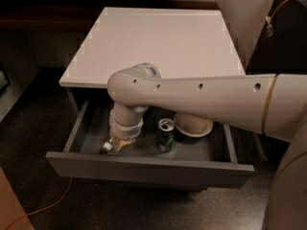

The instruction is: Pick blue plastic bottle from top drawer and place on counter

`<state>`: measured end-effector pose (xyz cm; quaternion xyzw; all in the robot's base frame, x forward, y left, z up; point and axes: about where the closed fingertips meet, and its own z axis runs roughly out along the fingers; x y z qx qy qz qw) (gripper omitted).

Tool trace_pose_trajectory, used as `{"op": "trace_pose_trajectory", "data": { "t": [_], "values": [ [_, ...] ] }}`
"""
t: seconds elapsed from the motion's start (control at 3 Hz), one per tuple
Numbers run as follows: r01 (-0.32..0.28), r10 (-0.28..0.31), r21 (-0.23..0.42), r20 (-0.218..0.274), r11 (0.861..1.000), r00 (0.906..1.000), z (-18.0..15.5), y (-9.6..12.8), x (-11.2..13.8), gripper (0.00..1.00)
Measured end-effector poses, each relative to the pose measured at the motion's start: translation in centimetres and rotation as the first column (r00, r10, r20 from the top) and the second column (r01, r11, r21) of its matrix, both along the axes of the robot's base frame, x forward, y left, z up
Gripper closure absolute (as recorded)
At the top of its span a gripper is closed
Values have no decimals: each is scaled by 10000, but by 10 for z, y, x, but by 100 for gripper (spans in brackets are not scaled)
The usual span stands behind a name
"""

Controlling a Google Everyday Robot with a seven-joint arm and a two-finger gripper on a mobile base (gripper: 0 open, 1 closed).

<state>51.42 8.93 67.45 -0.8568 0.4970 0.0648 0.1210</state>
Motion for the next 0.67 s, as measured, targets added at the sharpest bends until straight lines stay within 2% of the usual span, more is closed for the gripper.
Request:
{"op": "trace_pose_trajectory", "data": {
  "t": [0.67],
  "values": [
    [902,-902,-12,-213,9959,9957,0,3,-40,100]
  ]
}}
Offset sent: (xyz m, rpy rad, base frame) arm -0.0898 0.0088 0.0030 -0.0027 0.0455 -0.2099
